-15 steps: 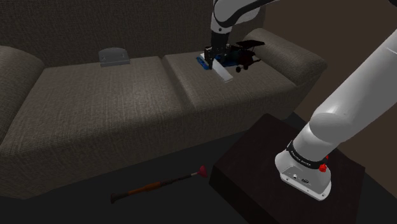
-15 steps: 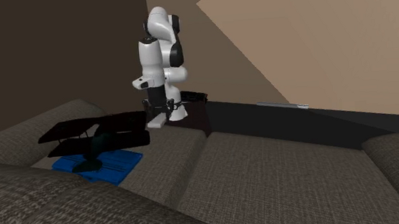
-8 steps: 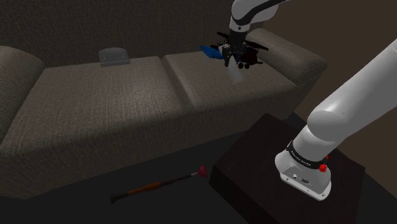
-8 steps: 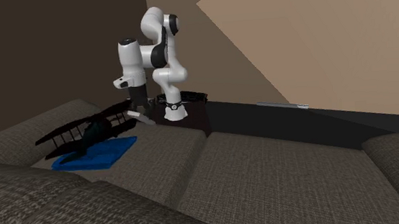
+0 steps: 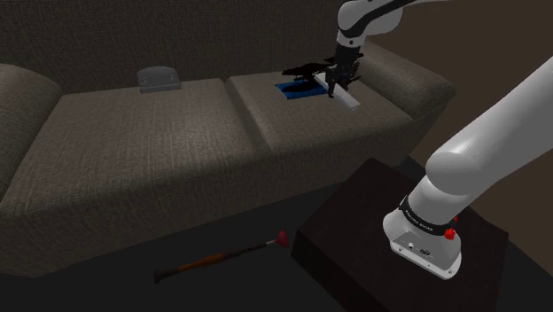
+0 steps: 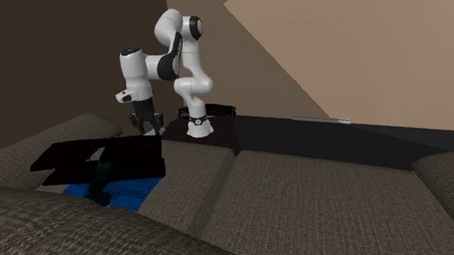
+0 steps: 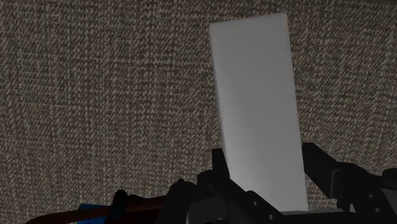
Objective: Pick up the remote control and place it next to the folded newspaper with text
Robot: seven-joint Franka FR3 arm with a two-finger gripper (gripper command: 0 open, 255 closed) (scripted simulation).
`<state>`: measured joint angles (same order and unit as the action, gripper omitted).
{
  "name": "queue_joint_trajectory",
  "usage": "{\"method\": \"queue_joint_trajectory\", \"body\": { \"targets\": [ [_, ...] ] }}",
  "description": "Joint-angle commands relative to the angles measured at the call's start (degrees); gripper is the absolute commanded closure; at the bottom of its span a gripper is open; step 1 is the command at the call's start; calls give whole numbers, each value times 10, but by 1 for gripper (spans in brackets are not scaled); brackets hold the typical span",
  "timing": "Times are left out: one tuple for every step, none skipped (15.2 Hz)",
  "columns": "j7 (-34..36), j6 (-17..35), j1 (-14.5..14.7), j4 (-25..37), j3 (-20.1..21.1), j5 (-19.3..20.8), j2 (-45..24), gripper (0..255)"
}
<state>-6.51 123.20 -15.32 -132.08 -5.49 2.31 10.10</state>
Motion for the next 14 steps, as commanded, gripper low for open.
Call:
{"method": "queue_joint_trajectory", "body": {
  "targets": [
    [-1, 15, -1, -8, -1, 0, -6, 255],
    [-1, 23, -1, -12, -1, 0, -10, 255],
    [-1, 31, -1, -16, -1, 0, -14, 255],
    [-1, 39, -1, -21, -1, -1, -18, 255],
    [-1, 47, -1, -25, -2, -1, -22, 255],
    [-1, 55, -1, -29, -2, -1, -26, 255],
    [-1, 63, -1, -32, -2, -1, -30, 255],
    [-1, 71, -1, -36, -2, -2, -34, 255],
    [-2, 79, -1, -40, -2, -2, -39, 255],
    [-2, 87, -1, -43, -2, -2, -44, 255],
    [-2, 95, -1, -47, -3, -3, -48, 255],
    [-2, 109, -1, -52, -3, -3, -57, 255],
    [-2, 109, -1, -52, -3, -3, -57, 255],
    [-2, 109, -1, -52, -3, -3, -57, 255]
  ]
}}
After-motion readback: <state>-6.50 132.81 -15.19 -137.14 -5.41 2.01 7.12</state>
